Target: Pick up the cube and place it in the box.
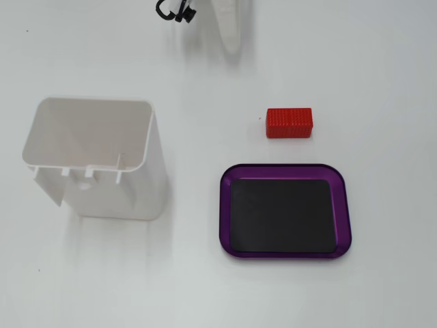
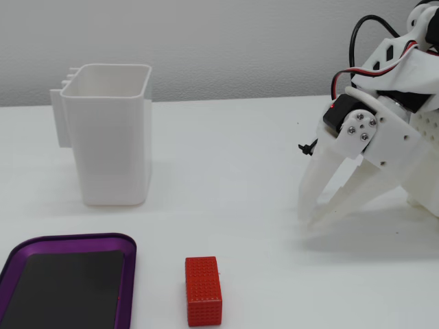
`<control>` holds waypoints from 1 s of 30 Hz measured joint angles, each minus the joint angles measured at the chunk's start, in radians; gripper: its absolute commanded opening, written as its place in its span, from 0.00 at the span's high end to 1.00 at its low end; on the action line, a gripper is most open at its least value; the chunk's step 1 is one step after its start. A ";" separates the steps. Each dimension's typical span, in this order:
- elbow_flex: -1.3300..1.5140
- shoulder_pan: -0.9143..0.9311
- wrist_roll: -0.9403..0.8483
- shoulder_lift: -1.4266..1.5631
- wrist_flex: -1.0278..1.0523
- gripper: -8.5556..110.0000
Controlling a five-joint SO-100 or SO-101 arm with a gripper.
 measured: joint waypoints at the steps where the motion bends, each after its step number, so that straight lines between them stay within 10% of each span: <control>1: 0.000 0.000 0.000 0.000 0.000 0.93; 30: -0.144 0.020 -0.049 -0.100 -0.055 0.93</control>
